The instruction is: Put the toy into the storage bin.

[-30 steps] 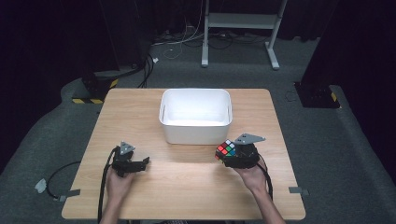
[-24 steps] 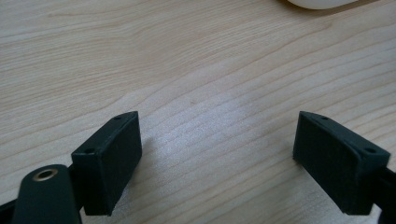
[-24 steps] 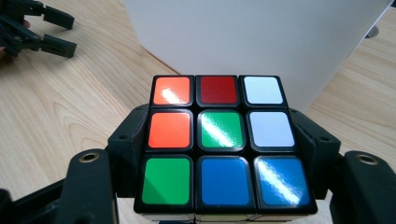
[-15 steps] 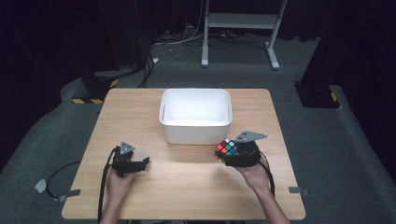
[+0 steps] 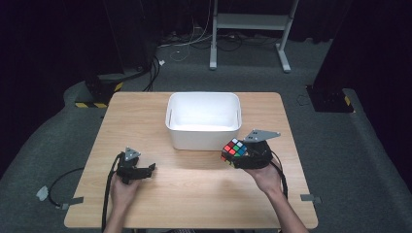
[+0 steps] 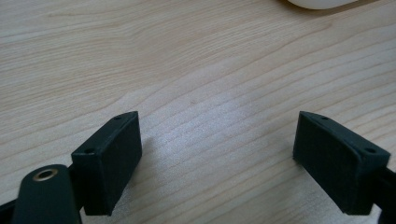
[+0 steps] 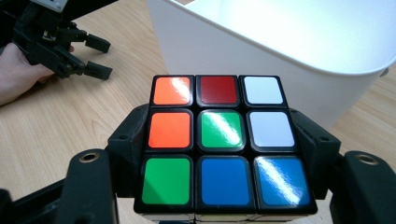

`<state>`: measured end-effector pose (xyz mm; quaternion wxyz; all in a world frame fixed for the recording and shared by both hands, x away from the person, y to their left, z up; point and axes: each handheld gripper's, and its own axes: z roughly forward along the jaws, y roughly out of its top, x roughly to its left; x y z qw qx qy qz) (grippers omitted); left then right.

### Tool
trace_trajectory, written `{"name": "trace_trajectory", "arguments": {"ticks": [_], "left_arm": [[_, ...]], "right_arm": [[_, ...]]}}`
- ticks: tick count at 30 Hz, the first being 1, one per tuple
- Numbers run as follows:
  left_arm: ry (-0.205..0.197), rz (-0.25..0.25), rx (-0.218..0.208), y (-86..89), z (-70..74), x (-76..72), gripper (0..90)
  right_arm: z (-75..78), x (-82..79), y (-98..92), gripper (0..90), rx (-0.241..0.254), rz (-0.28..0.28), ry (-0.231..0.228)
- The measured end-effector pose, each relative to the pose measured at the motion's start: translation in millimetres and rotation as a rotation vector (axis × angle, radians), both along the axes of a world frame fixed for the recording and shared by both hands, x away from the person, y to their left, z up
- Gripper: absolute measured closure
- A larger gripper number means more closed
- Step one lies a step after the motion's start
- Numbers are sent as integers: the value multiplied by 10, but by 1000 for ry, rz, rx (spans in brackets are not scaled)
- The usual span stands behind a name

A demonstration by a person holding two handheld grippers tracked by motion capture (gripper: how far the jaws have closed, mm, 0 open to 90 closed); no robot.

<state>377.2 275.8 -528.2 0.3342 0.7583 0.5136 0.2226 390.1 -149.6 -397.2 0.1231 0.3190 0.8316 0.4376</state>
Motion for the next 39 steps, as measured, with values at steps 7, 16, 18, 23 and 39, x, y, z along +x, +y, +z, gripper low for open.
{"name": "trace_trajectory", "arguments": {"ticks": [7,16,18,23,39], "left_arm": [[0,0,0,0,0,0,156],[0,1,-1,0,0,0,156],[0,0,0,0,0,0,156],[0,0,0,0,0,0,156],[0,0,1,0,0,0,156]], "right_arm": [[91,19,16,340,-3,14,-4],[254,64,31,340,16,38,-12],[282,73,36,340,16,38,-10],[352,106,53,340,18,47,-19],[541,271,119,340,38,52,-50]]}}
